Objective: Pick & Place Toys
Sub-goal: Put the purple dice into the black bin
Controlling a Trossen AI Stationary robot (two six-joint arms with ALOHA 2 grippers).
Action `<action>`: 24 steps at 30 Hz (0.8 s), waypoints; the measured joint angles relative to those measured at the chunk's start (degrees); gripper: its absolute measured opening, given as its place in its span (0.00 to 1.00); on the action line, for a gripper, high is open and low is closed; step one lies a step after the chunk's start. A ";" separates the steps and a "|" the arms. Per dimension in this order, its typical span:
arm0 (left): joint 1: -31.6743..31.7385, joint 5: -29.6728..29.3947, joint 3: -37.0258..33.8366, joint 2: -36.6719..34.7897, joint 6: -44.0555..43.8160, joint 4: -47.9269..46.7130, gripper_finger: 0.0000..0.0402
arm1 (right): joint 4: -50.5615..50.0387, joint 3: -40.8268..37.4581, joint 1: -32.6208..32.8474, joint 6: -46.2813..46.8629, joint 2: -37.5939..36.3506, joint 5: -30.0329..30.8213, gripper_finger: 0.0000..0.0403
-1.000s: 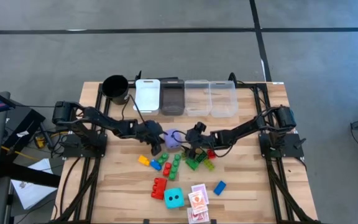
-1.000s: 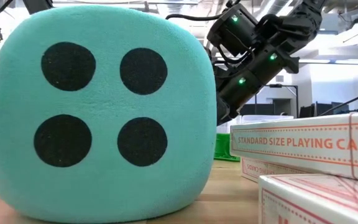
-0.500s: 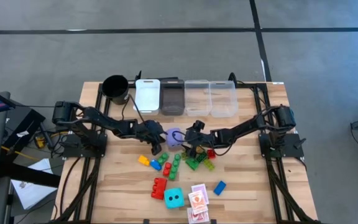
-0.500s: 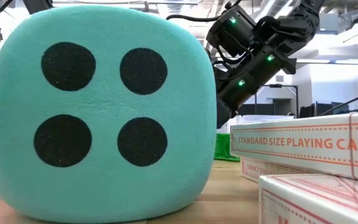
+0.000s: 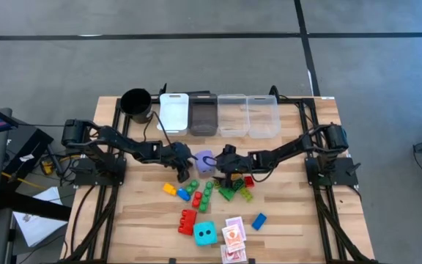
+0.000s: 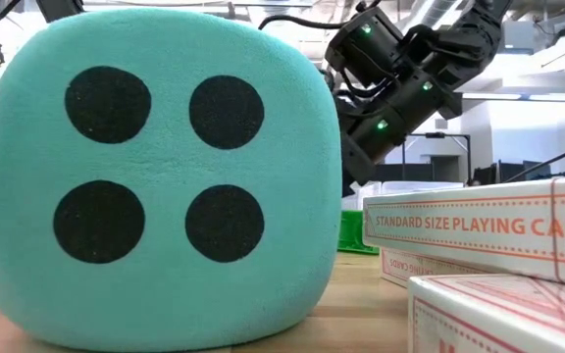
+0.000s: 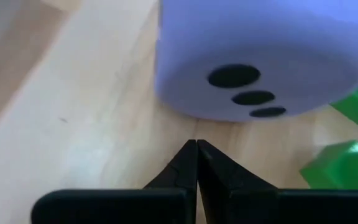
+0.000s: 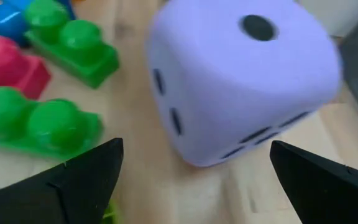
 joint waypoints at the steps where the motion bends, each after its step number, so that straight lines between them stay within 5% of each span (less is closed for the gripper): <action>1: 0.21 -0.50 0.00 0.00 0.28 0.48 0.00 | 0.04 0.00 0.24 0.00 0.00 -0.40 0.99; 17: 4.94 -0.50 0.02 0.00 0.41 5.19 0.00 | -5.16 0.05 2.67 8.49 -0.06 -2.62 0.99; 24: 4.94 2.10 0.02 0.00 0.20 4.93 0.00 | -11.18 0.02 2.63 14.49 -0.04 2.74 0.99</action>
